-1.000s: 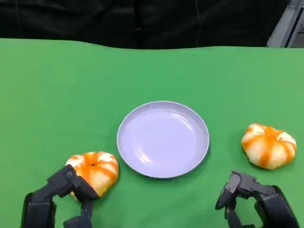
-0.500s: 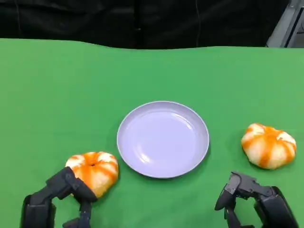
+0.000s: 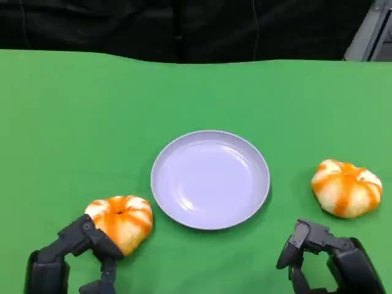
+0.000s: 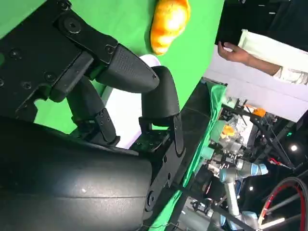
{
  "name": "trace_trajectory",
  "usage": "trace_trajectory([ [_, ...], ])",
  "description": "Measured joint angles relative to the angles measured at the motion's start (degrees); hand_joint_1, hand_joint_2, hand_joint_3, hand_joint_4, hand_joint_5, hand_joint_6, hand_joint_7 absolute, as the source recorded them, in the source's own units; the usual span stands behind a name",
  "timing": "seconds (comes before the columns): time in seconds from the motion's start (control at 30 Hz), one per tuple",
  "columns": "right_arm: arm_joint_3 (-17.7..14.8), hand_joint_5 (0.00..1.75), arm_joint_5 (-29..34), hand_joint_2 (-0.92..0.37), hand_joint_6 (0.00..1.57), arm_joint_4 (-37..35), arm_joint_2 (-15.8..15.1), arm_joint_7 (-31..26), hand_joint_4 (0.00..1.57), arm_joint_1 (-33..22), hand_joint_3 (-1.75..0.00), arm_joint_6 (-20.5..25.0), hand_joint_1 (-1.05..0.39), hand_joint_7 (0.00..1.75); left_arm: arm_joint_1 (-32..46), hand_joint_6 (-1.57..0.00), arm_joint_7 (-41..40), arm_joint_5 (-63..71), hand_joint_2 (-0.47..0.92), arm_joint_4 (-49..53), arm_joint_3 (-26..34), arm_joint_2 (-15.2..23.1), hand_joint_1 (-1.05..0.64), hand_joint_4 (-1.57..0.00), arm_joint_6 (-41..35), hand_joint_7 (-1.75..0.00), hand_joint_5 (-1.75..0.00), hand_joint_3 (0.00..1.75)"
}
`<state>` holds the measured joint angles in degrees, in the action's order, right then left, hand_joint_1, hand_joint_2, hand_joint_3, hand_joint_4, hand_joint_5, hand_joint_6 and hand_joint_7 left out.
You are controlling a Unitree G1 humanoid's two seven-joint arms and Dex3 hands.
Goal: Grasp the bread from the table and place it into the plate.
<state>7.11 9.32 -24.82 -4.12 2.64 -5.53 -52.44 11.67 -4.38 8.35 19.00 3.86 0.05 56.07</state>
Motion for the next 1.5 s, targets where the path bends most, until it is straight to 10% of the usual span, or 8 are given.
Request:
trace_trajectory([
  [0.4,0.00,1.75,0.03,-0.28,0.78,-0.28,0.00,-0.01,0.80,0.05,-1.54,-0.09,-0.54,1.51,-0.28,-0.79,-0.07,-1.07,0.44,0.12,-0.31,-0.06,0.01,-0.83,0.14,-1.49,-1.66,1.27],
  [0.97,0.05,1.75,0.02,-0.28,0.78,0.61,0.02,0.01,0.81,-0.07,-1.58,-0.08,-0.53,1.50,-1.18,-0.71,0.21,-0.73,0.85,0.68,0.17,0.18,-0.12,-0.64,1.55,-0.34,-0.84,0.21],
  [1.5,0.13,1.75,-0.07,-0.29,0.78,1.09,0.08,0.08,0.80,-0.66,-1.57,0.12,-0.53,1.50,0.66,-0.32,-4.65,14.76,0.85,-3.00,2.05,2.70,-0.37,-0.23,-4.33,0.00,-0.54,0.00],
])
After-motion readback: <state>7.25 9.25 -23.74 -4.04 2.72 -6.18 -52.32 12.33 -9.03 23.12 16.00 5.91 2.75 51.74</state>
